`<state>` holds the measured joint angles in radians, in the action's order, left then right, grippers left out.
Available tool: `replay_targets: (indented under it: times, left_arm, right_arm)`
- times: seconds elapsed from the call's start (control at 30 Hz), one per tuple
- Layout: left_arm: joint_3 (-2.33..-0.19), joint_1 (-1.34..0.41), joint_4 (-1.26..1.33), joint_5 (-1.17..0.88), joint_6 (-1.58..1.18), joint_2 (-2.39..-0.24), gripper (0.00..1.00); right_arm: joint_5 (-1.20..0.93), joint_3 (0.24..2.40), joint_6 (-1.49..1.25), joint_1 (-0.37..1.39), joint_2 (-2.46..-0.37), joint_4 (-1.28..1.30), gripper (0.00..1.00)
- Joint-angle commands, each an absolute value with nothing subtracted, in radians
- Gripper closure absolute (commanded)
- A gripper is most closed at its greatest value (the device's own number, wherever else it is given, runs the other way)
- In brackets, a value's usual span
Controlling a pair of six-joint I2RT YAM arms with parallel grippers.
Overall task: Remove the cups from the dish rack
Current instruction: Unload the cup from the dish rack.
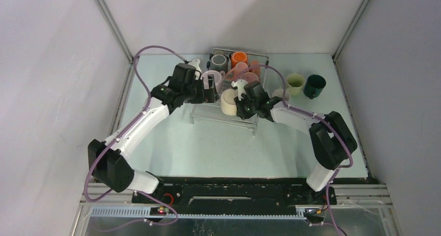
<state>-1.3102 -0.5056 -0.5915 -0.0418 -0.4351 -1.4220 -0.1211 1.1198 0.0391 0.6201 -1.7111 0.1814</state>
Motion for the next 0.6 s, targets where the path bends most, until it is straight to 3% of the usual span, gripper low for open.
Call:
replay_targets:
  times: [0.0,0.57]
  left_arm:
    - [-1.255,-0.470,-0.516,-0.094,-0.480,-1.341,0.02]
    - [-1.062,-0.350,-0.205,-0.389,-0.751,-1.197,0.00]
  right_arm:
    - [-0.139,1.141,0.005,0.647,-1.600,0.129,1.00]
    - [-0.127,1.323,-0.162,0.685,-1.489,0.232,1.00]
